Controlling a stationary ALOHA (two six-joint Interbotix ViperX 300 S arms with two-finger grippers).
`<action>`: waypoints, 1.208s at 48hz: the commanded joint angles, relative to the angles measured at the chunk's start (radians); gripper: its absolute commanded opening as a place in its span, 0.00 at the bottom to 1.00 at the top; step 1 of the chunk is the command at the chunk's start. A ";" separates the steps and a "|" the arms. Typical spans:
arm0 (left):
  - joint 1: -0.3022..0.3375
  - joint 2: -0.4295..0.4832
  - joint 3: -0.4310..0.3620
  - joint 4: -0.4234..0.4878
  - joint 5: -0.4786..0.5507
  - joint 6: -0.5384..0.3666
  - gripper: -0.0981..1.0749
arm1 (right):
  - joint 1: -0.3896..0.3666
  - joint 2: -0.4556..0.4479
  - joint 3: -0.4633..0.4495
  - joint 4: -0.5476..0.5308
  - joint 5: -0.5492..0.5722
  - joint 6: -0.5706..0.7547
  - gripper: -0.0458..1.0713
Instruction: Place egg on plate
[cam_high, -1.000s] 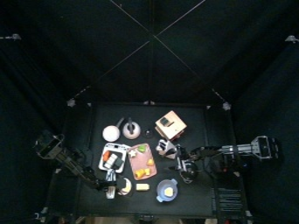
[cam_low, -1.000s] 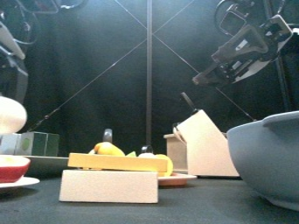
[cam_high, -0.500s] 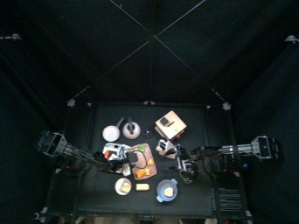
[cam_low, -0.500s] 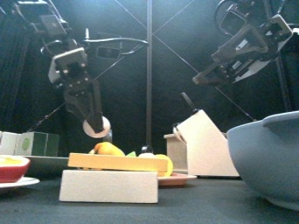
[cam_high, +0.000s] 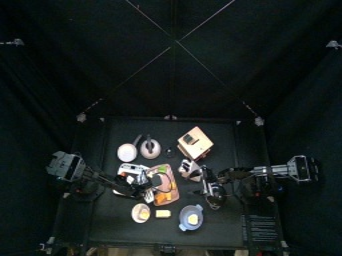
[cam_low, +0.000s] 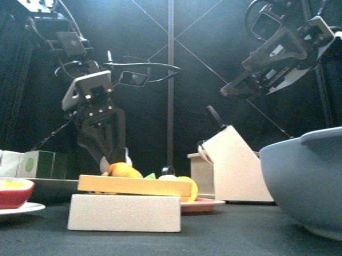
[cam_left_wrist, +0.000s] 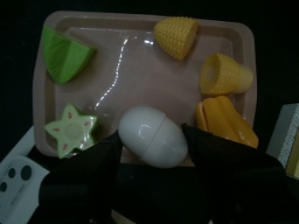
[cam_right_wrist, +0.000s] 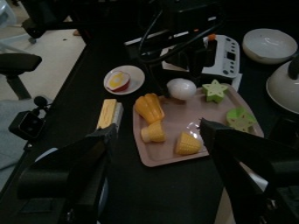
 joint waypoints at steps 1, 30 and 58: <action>0.008 -0.008 -0.015 -0.005 -0.005 0.002 0.81 | 0.002 -0.017 -0.014 0.003 -0.005 0.000 0.97; 0.008 -0.023 -0.012 -0.015 -0.014 0.002 0.92 | 0.003 -0.015 -0.011 0.003 -0.005 0.000 0.97; 0.020 -0.235 0.018 0.092 0.014 -0.005 0.92 | 0.002 -0.017 -0.018 0.003 -0.005 0.002 0.97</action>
